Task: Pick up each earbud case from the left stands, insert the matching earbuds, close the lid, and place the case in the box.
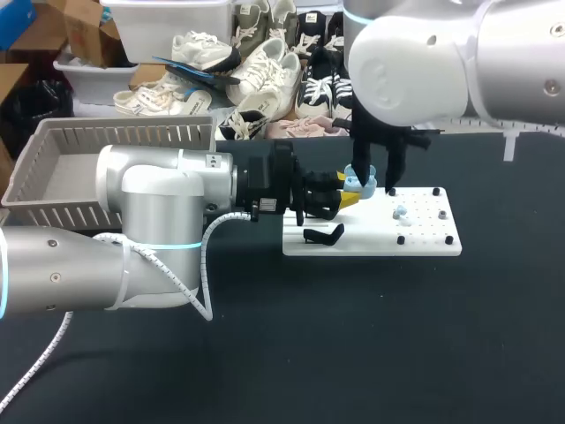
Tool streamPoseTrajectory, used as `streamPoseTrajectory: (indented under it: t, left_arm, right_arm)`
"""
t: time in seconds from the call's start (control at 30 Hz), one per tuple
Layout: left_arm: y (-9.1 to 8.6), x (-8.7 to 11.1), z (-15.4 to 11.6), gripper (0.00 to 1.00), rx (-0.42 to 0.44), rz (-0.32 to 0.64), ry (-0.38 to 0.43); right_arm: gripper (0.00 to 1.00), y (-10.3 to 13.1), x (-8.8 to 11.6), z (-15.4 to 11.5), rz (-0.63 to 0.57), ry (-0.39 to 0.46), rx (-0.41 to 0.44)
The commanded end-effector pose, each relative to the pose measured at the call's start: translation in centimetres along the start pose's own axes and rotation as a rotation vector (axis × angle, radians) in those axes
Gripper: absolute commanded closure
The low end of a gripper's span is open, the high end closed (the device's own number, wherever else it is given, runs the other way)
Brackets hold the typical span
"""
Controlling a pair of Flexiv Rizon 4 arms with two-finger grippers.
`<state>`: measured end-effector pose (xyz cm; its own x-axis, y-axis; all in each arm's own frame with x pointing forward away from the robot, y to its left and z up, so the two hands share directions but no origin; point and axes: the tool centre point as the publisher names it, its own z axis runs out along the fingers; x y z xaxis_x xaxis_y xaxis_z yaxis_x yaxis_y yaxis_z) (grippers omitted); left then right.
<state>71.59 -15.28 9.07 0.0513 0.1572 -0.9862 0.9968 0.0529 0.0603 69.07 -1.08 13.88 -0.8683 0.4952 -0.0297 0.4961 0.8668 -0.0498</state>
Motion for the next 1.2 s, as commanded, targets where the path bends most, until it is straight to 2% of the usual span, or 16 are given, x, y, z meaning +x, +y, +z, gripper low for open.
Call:
streamPoseTrajectory:
  t: [0.03,0.33,0.6,0.7,1.0,1.2]
  left_arm:
    - [-0.1,0.0,0.0,1.0,-0.005,0.001,-0.001]
    - [-0.1,0.0,0.0,1.0,-0.005,0.001,-0.001]
    - [-0.1,0.0,0.0,1.0,-0.005,0.001,-0.001]
    - [-0.1,0.0,0.0,1.0,-0.005,0.001,-0.001]
    - [-0.1,0.0,0.0,1.0,-0.005,0.001,-0.001]
    - [-0.1,0.0,0.0,1.0,-0.005,0.001,-0.001]
  right_arm:
    - [0.62,-0.9,0.6,-0.9,0.007,-0.023,-0.02]
    - [0.55,-2.8,0.5,-2.7,-0.074,-0.179,-0.096]
    - [0.55,-4.8,-0.4,-2.5,-0.136,-0.266,-0.194]
    - [0.56,-5.1,-0.9,-1.9,-0.15,-0.274,-0.218]
    - [0.52,-5.1,-1.9,-0.2,-0.23,-0.293,-0.249]
    - [0.51,-4.9,-2.6,0.8,-0.233,-0.289,-0.282]
